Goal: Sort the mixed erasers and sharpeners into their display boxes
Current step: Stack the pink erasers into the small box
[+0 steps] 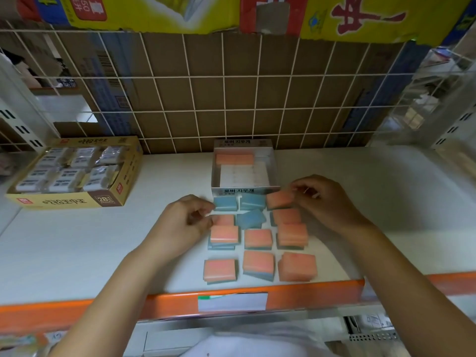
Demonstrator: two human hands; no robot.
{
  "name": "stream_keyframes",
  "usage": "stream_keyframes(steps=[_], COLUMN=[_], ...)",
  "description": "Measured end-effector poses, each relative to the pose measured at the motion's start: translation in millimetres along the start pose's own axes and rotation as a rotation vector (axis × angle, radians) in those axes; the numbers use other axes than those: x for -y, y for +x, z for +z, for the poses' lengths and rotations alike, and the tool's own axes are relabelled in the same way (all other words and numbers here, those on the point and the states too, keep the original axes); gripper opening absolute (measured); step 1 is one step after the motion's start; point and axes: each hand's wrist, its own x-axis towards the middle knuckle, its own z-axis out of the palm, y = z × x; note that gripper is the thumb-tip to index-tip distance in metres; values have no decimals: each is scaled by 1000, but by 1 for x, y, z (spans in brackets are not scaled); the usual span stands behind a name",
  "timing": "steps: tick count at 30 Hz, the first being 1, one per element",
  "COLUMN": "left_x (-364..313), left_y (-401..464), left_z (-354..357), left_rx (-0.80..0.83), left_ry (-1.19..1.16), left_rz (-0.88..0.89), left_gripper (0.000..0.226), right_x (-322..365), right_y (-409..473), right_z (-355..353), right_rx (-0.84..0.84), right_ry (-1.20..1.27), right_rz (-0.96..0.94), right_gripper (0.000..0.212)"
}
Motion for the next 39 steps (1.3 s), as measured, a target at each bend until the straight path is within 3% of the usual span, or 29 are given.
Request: stream_keyframes(steps=[7, 14, 19, 25, 31, 39], left_x=[-7, -14, -10, -27, -50, -56], left_y=[1, 9, 6, 5, -2, -1], left_z=[-2, -6, -10, -20, -23, -23], left_rx=[61, 113, 69, -92, -117, -156], left_ry=[-70, -162, -228, -497, -642, -712], left_rz=[-122, -249, -243, -205, -90, -78], left_gripper=[7, 15, 13, 14, 16, 27], right_x=[-1, 3, 11, 29, 51, 65], right_y=[2, 0, 0, -1, -5, -7], right_z=[6, 4, 1, -8, -7, 2], right_rx=[51, 6, -21, -48, 103, 205], right_ry=[107, 263, 417, 592, 878, 884], right_rz=[115, 143, 164, 147, 136, 117], right_gripper=[27, 17, 9, 8, 16, 22])
